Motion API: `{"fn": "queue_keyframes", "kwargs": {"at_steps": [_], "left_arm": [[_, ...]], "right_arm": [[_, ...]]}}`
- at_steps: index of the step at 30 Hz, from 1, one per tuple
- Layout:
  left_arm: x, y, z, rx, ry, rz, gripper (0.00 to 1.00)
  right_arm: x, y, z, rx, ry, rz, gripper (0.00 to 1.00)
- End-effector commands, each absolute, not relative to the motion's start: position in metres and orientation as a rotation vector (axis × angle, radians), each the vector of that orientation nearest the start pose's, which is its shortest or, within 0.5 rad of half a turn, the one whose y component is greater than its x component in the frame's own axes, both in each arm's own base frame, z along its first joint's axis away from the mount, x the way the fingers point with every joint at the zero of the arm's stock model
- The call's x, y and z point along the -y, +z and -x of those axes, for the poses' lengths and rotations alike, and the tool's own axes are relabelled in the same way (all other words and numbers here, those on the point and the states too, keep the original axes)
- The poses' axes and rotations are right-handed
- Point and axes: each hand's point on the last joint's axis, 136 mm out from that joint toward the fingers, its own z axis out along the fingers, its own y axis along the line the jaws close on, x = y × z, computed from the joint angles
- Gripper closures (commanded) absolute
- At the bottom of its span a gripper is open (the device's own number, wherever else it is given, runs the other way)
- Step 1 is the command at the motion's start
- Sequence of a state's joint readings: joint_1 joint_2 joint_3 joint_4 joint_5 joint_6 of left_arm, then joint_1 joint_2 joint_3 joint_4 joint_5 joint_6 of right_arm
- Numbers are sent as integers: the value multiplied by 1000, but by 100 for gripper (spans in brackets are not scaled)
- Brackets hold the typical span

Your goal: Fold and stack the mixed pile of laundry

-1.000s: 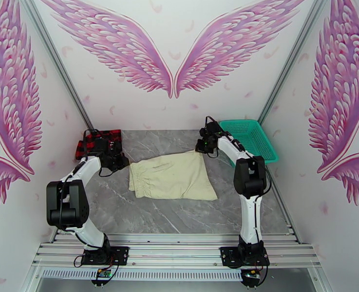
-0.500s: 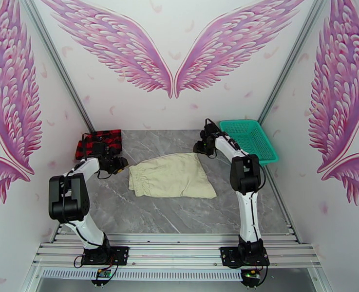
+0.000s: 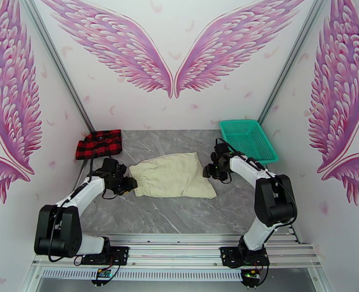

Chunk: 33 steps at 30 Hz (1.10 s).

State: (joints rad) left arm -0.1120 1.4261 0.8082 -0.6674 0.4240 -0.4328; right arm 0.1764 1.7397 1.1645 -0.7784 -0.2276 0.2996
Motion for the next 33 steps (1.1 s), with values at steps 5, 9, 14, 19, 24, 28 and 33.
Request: {"fn": "queue_keyframes", "kwargs": {"at_steps": [5,9,14,19,24,28,33], "left_arm": [[115,38,-270,-2907,-714,348,49],[120,29,-271,-2909,-736,342,55],[129,36,-283,-2847,-801,331,68],[136,43,-286,-2825,-830,297,73],[132,44,-281,-2828,-805,294,78],[122,44,-273,-2861,-719,292,80],[107,47,-266,-2882,-607,287,45]], "right_arm": [[-99,44,-329,-2954,488,-175,37],[-102,27,-331,-2967,515,-166,38],[-112,27,-336,-2950,605,-170,49],[-114,31,-340,-2936,621,-159,64],[-115,30,-340,-2937,629,-165,78],[-113,30,-339,-2940,616,-165,86],[-111,33,-337,-2940,592,-152,90]]}}
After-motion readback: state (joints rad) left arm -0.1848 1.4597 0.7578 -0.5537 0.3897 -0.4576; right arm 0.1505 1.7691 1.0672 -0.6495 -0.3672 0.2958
